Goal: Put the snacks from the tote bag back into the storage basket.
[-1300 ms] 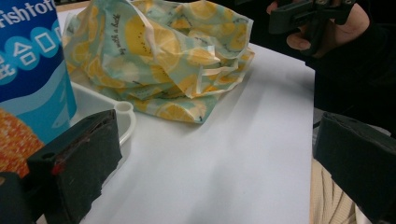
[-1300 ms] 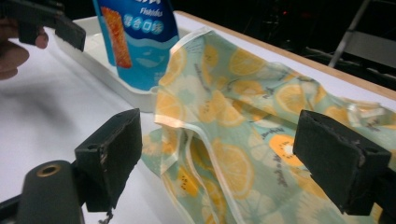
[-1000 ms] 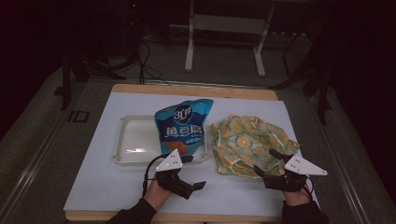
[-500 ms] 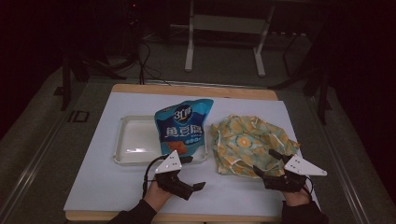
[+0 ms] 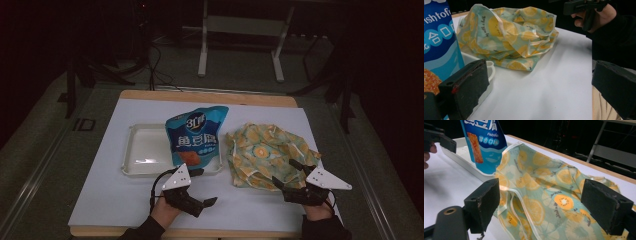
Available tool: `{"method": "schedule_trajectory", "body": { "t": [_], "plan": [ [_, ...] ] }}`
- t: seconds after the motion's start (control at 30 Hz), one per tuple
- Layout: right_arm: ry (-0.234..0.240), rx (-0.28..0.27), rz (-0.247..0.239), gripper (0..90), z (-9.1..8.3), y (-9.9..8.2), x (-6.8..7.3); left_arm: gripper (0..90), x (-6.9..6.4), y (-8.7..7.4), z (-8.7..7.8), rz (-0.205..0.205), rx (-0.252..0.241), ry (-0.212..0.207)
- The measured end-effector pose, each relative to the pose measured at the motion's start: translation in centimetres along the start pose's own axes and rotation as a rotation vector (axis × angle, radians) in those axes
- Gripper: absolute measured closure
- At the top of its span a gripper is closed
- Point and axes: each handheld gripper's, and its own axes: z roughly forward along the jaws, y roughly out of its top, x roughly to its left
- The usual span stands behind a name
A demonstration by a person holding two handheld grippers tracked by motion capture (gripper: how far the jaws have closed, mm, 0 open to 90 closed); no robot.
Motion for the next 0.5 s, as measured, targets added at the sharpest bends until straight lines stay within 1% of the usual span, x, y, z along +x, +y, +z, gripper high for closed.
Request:
{"method": "schedule_trajectory", "body": {
  "t": [0.07, 0.1, 0.17, 0.23, 0.37, 0.5],
  "plan": [
    [-0.012, -0.003, -0.004, 15.3, -0.02, -0.03, -0.07, 1.5, 0.02, -0.03, -0.03, 0.006, 0.001, 0.005],
    [-0.008, -0.002, -0.002, 15.3, -0.02, -0.03, -0.12, 1.5, 0.05, -0.05, -0.04, 0.006, 0.002, 0.002],
    [-0.017, -0.004, -0.003, 15.3, -0.07, -0.07, -0.16, 1.5, 0.12, -0.09, -0.07, 0.008, 0.001, 0.008],
    [-0.011, -0.010, 0.005, 15.4, -0.13, -0.05, -0.19, 1.5, 0.23, -0.12, -0.09, 0.000, -0.002, 0.010],
    [-0.017, -0.008, -0.006, 15.4, -0.06, -0.10, -0.18, 1.5, 0.24, -0.11, -0.24, 0.002, -0.010, 0.020],
    [-0.026, -0.009, -0.011, 15.4, -0.08, -0.07, -0.13, 1.5, 0.26, -0.17, -0.32, -0.002, -0.012, 0.019]
  ]
}}
